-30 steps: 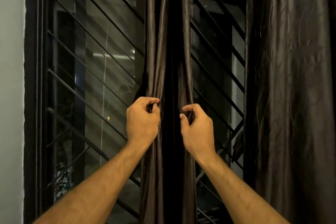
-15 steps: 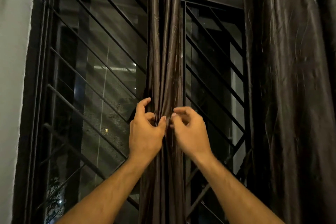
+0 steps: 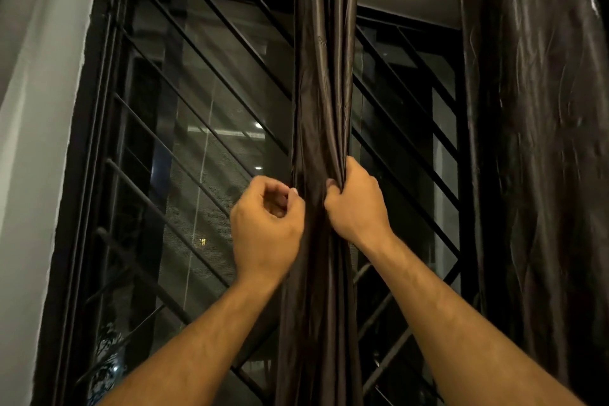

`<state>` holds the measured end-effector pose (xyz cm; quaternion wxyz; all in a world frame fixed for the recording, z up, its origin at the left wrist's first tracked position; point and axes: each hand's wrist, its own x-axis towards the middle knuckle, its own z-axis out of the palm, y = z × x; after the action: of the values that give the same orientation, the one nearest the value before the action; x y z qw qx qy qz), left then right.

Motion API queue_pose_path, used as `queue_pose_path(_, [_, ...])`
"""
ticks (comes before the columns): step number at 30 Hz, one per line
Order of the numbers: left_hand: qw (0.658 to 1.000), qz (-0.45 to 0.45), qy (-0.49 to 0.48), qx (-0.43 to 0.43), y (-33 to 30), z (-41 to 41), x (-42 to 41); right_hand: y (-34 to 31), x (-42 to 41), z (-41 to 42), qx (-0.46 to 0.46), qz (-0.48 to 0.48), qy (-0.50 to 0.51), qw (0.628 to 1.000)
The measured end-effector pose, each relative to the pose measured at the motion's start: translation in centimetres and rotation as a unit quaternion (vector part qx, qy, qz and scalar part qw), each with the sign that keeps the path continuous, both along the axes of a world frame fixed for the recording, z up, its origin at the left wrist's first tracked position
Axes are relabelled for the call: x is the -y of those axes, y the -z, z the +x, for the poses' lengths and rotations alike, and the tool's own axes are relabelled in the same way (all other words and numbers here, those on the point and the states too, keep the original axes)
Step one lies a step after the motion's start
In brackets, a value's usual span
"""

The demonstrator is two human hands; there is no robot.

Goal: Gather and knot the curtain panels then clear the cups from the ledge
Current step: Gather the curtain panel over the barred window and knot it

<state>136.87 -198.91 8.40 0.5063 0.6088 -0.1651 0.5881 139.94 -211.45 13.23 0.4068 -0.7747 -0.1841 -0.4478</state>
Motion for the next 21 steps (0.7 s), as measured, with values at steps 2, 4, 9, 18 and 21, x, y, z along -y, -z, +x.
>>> queue_pose_path(2, [0.995, -0.022, -0.067, -0.075, -1.2, 0.6, -0.8, 0.2, 0.0, -0.2, 0.004, 0.011, -0.008, 1.000])
queue_pose_path(4, [0.983, -0.012, -0.075, -0.167, -2.3, 1.2, -1.6, 0.3, -0.3, -0.4, 0.012, 0.013, -0.011, 1.000])
queue_pose_path(9, [0.977, -0.004, 0.012, -0.214, -4.2, 2.7, -2.5, 1.1, -0.9, -0.5, 0.039, 0.046, -0.026, 0.998])
queue_pose_path(18, [0.949, -0.043, 0.139, -0.280, -5.4, 3.3, -2.6, 2.6, -0.3, -0.5, -0.181, 0.292, -0.385, 0.857])
queue_pose_path(21, [0.934, -0.056, 0.201, -0.290, -5.9, 3.3, -2.4, 2.3, -0.3, -0.4, -0.232, 0.305, -0.420, 0.823])
